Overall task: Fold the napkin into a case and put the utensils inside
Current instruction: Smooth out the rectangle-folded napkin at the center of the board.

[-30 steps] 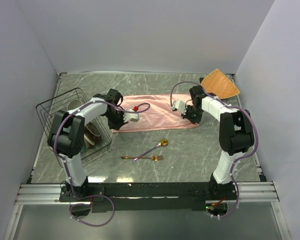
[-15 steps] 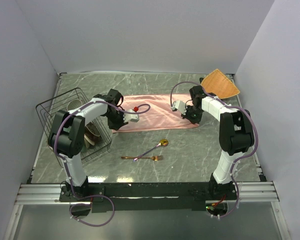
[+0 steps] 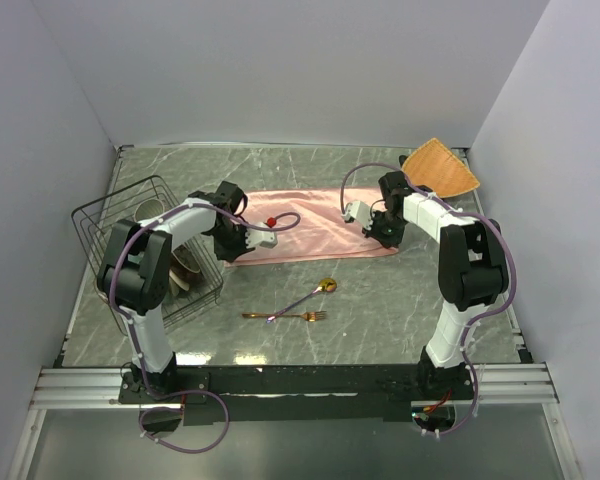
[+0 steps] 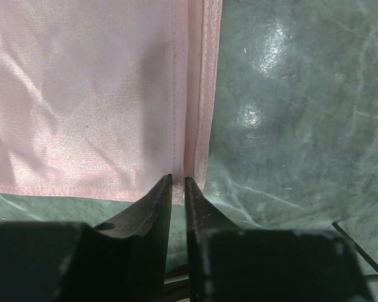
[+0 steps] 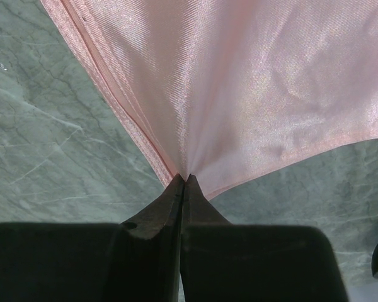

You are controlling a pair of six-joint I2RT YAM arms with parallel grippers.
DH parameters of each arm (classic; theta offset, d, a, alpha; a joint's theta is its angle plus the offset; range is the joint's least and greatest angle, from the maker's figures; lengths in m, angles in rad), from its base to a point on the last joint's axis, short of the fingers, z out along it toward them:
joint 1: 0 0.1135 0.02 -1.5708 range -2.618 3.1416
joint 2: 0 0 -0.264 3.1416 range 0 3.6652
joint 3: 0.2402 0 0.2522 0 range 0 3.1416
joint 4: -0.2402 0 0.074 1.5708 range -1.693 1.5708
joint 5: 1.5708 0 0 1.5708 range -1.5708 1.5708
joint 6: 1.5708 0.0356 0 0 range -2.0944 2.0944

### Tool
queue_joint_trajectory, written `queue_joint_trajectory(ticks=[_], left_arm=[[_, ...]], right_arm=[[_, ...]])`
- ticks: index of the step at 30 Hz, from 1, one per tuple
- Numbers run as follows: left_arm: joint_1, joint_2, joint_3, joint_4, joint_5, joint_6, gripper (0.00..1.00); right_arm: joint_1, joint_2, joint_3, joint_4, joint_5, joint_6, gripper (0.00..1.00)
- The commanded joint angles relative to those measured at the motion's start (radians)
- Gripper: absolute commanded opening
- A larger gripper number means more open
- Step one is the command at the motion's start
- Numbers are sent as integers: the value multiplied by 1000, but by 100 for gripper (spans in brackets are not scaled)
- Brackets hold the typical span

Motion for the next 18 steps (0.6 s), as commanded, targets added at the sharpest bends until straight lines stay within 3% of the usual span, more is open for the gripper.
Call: queue_joint_trajectory(ticks=[1, 7, 18], left_arm=[[-6, 7, -15, 17, -17, 39, 13], [-6, 1, 9, -25, 11, 53, 1], [-7, -10, 26, -106, 37, 91, 1]], right_arm=[[-4, -9, 39, -29, -16, -9, 2], [-6, -7, 43, -32, -17, -7, 2], [0, 5, 65, -65, -23, -10, 3]])
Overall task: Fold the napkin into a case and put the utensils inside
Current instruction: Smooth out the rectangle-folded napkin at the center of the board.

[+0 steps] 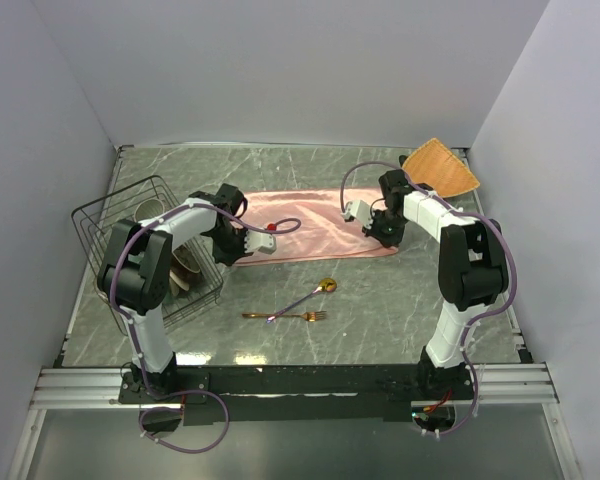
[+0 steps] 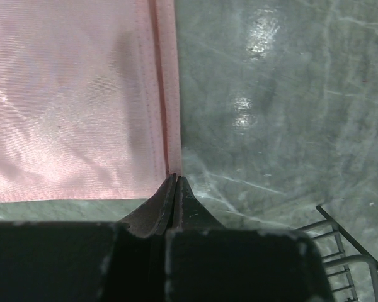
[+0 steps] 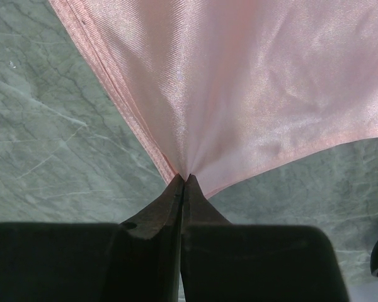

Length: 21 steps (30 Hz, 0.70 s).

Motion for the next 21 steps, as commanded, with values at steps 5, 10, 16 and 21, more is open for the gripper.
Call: queue_joint_trajectory(ticks=[5, 10, 16, 21], left_arm=[[-4, -8, 28, -51, 44, 38, 1], [-1, -40, 67, -39, 109, -11, 11], [-1, -26, 76, 7, 90, -36, 37], [0, 3, 68, 31, 69, -28, 41]], right_arm=[[3, -3, 24, -42, -17, -21, 4], [7, 0, 16, -40, -10, -21, 7], [8, 9, 31, -51, -10, -18, 9], [10, 14, 40, -54, -12, -10, 10]])
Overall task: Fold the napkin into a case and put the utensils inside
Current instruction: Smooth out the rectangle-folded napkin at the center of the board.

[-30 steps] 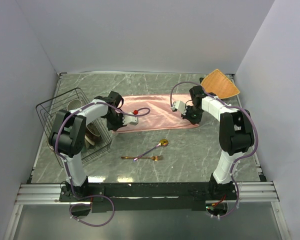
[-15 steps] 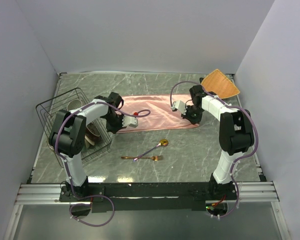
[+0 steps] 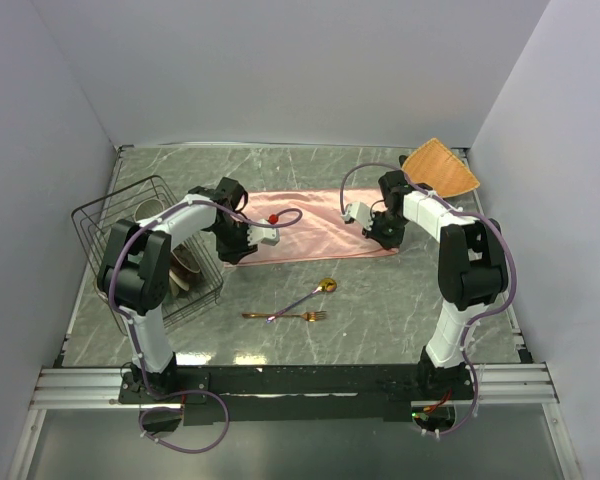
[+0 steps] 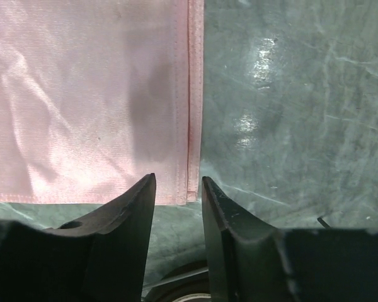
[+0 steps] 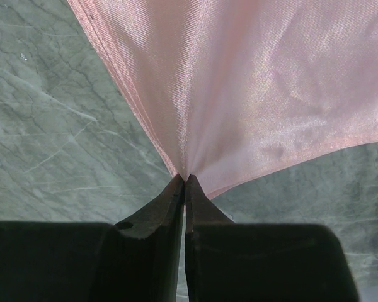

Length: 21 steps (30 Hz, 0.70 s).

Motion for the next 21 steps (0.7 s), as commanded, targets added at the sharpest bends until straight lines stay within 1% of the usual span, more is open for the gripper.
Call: queue_joint_trajectory(ticks=[1, 3, 7, 9, 10, 13, 16, 21], left_arm=[[-1, 7, 14, 42, 10, 7, 42], [-1, 23, 11, 52, -5, 9, 42], [-1, 44, 3, 59, -31, 21, 31], [-1, 43, -7, 59, -34, 36, 27], [-1, 41, -17, 57, -40, 43, 23], [-1, 38, -24, 37, -48, 59, 15], [-1, 30, -32, 16, -47, 73, 9], [-1, 21, -30, -27, -22, 105, 5]], right_arm=[[7, 10, 38, -27, -10, 0, 11], [8, 13, 38, -27, -7, 2, 11], [10, 14, 39, -30, -5, 3, 13], [10, 16, 42, -28, -5, 3, 13], [10, 16, 44, -30, -8, 5, 14], [10, 17, 42, -31, -9, 3, 14], [10, 16, 41, -33, -10, 2, 15], [8, 11, 42, -45, -19, 11, 17]])
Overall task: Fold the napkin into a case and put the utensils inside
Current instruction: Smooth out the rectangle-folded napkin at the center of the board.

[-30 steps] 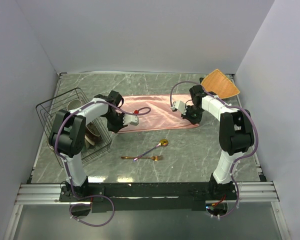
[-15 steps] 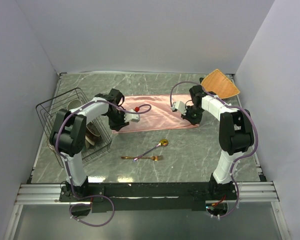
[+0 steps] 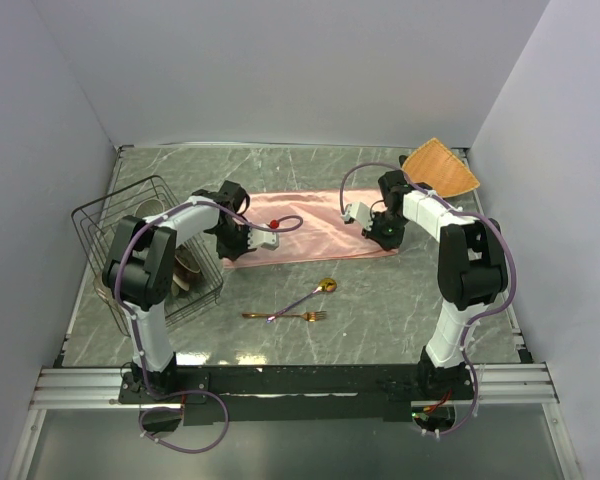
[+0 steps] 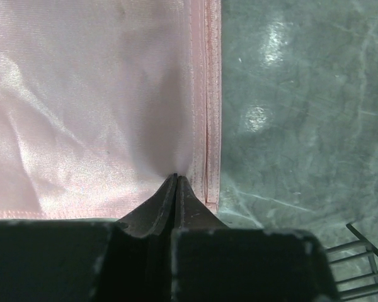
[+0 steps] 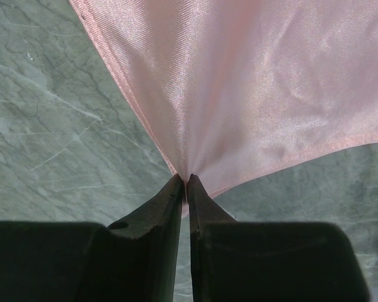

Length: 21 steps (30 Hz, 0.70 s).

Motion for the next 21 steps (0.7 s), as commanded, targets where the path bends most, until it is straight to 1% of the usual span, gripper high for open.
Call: queue_joint_trajectory(ticks=[1, 3, 4, 5, 6, 7, 8, 9, 10, 11, 12, 13, 14, 15, 16, 17, 18, 19, 20, 21], left_arm=[[-1, -23, -17, -83, 19, 52, 5], [-1, -25, -17, -83, 19, 51, 6], [-1, -25, -11, -90, 21, 48, 8], [-1, -27, -5, -89, 28, 38, 11], [1, -28, 20, -87, 47, 5, 14], [2, -30, 36, -86, 62, -21, 23], [6, -31, 59, -80, 79, -53, 27], [9, -31, 107, -77, 96, -128, 31], [19, -34, 130, -66, 135, -178, 37], [27, -40, 150, -23, 152, -239, 39], [36, -46, 181, -3, 178, -352, 41], [58, -54, 188, 27, 203, -417, 47], [67, -74, 192, 69, 206, -492, 48], [78, -80, 193, 134, 212, -637, 49], [91, -86, 190, 185, 165, -726, 50], [99, -95, 187, 215, 142, -803, 49], [108, -100, 176, 262, 128, -933, 49], [131, -109, 161, 299, 108, -1009, 49], [142, -135, 138, 334, 31, -1091, 47], [150, -143, 100, 365, -19, -1237, 47]], right_arm=[[6, 8, 40, -31, -19, 10, 18], [4, 7, 44, -40, -24, 20, 23], [3, 7, 58, -48, -33, 28, 29], [-2, 5, 69, -61, -42, 46, 37], [-8, 5, 83, -69, -51, 57, 40], [-14, 7, 119, -83, -76, 71, 44], [-26, 10, 142, -110, -87, 104, 47], [-33, 15, 168, -127, -100, 125, 48], [-40, 19, 225, -141, -116, 148, 49], [-52, 30, 256, -169, -146, 202, 50], [-75, 39, 285, -183, -163, 233, 51], [-88, 51, 331, -186, -171, 269, 51], [-98, 58, 349, -184, -176, 346, 51], [-117, 65, 366, -180, -173, 385, 51], [-125, 79, 386, -162, -167, 422, 51], [-131, 84, 391, -152, -154, 497, 51], [-144, 91, 394, -146, -148, 525, 51], [-148, 97, 393, -135, -139, 556, 51], [-152, 100, 389, -112, -131, 612, 51], [-157, 105, 391, -108, -128, 626, 51]])
